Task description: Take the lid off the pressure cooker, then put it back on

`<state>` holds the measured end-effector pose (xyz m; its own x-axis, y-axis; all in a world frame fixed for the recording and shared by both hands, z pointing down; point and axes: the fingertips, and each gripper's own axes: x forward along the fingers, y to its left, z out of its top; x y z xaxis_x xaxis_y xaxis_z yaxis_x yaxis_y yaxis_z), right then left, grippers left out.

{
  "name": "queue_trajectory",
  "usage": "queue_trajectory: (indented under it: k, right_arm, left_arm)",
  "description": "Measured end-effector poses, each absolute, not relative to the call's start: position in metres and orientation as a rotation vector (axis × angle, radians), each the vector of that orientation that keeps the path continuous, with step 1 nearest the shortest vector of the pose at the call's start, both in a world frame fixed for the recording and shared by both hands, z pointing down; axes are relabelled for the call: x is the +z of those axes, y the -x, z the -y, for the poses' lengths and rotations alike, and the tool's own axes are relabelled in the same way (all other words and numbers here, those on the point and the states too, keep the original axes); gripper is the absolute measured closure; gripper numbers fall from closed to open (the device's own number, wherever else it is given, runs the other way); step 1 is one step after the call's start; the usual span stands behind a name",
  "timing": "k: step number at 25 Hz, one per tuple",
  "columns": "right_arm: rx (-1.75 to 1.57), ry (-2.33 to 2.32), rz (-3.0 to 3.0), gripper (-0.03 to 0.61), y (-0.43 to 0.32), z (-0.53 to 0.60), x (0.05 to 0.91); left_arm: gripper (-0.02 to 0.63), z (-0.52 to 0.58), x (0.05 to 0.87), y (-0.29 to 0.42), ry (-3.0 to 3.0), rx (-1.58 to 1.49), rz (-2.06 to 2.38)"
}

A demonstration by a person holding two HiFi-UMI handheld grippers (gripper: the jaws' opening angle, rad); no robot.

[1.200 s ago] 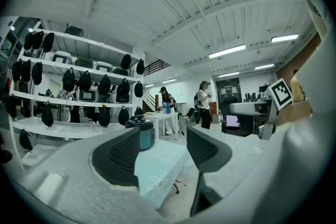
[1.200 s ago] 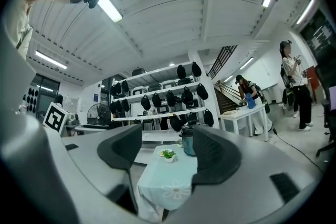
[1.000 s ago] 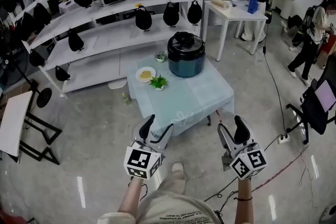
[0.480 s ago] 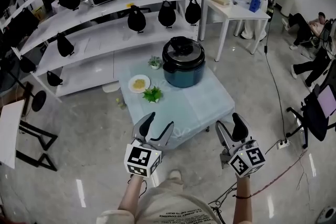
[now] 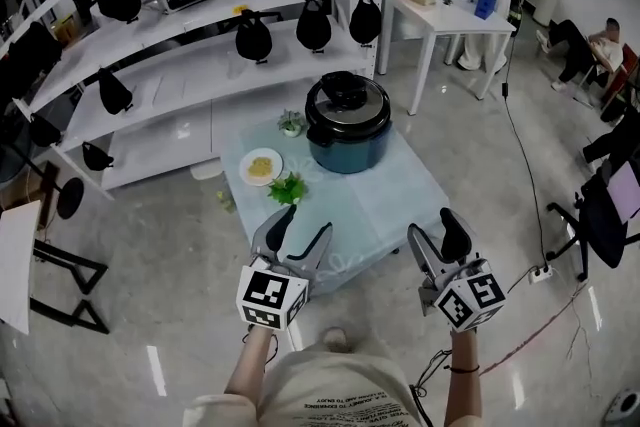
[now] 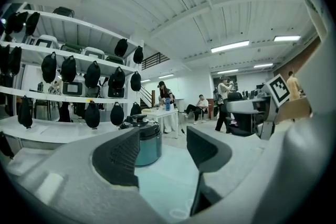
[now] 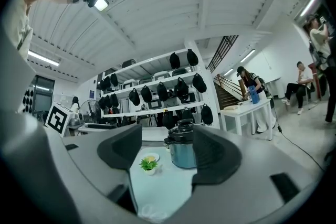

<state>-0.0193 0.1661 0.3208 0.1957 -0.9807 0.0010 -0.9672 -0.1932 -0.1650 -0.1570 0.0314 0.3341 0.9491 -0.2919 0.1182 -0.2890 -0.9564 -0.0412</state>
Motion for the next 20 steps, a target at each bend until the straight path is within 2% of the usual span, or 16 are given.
queue_trajectory:
  k: [11, 20]
  right_arm:
    - [-0.144, 2.326, -1.912, 0.293, -0.009, -0.151, 0.324]
    - [-0.163, 2.256, -1.960, 0.293, -0.066, -0.095, 0.330]
  left_arm:
    - [0.348, -0.017, 0.343, 0.128, 3.088, -0.205, -0.453]
    - [0.348, 0.024, 0.350, 0.083, 3.069, -0.239, -0.522]
